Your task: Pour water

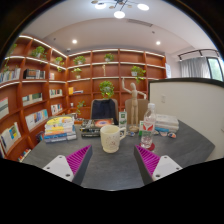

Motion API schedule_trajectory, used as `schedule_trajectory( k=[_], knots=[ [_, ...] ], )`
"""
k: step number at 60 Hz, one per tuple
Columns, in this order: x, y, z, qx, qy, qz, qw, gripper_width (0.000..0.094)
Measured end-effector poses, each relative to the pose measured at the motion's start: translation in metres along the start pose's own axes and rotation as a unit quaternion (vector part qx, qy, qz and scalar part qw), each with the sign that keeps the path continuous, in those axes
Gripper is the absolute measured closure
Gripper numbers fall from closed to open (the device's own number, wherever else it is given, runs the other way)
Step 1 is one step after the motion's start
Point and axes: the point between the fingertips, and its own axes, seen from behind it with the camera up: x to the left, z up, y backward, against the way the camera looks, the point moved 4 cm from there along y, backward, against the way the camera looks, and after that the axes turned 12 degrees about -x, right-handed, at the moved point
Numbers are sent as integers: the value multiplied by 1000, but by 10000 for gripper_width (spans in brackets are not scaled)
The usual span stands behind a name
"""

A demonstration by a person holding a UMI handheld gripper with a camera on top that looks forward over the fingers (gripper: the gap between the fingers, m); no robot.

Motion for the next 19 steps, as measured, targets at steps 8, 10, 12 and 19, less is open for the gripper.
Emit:
schedule_trajectory(
  k=[8,10,12,19],
  knots=[
    [26,17,0,2,3,35,999,47],
    [32,20,1,-1,1,42,999,47],
    [38,22,2,-2,-1,49,999,47],
    [48,27,6,-6,3,68,998,48]
  ],
)
